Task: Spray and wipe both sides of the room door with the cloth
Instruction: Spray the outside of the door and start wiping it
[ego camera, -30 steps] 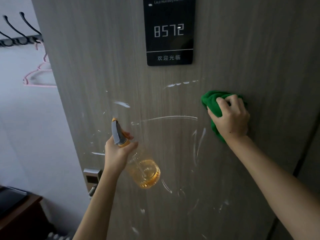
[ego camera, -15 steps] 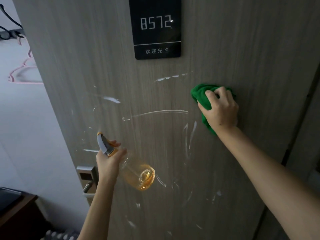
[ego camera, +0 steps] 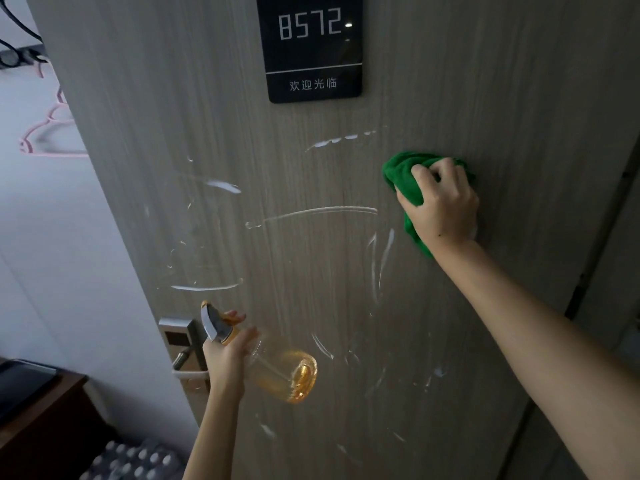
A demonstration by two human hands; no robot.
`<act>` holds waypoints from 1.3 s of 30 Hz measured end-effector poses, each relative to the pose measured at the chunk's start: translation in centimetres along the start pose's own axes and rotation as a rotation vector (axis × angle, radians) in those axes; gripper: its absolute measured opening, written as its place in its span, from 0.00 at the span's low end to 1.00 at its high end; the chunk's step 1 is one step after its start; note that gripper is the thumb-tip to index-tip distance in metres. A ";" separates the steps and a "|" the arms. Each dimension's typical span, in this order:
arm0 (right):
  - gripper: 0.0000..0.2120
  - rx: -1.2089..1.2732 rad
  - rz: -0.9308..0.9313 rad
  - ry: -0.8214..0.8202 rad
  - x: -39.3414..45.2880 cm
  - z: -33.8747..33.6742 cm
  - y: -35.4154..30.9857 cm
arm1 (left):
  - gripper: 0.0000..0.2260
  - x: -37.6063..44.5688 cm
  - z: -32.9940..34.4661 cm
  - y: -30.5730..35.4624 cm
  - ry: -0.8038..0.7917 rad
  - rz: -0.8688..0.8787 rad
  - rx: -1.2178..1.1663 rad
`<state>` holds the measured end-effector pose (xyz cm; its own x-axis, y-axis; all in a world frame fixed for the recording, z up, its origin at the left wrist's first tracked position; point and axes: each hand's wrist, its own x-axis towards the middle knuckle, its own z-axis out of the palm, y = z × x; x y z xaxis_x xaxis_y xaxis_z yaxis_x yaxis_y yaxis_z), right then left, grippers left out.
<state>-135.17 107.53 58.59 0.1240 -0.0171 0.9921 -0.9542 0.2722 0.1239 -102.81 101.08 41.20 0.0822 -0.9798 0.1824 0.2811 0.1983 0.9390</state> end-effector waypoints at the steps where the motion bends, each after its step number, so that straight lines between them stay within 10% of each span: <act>1: 0.14 -0.002 -0.001 0.002 0.0 0.0 0.0 | 0.24 -0.1 0.1 0.0 -0.003 0.012 0.004; 7: 0.13 -0.015 -0.006 0.011 0.0 0.3 0.1 | 0.09 -0.5 0.3 -0.5 -0.010 0.023 0.007; 22: 0.11 -0.013 0.004 -0.031 0.6 -0.5 -0.1 | 0.21 -2.5 1.7 -1.8 -0.055 -0.040 0.036; 39: 0.13 0.065 0.209 -0.035 -11.0 -9.0 4.4 | 0.17 -11.8 13.6 -2.7 -0.589 0.039 0.464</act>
<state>-138.34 117.54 48.03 -0.0874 -0.0009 0.9962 -0.9738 0.2106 -0.0852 -117.56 111.71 40.51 -0.4779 -0.8500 0.2217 -0.1545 0.3298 0.9313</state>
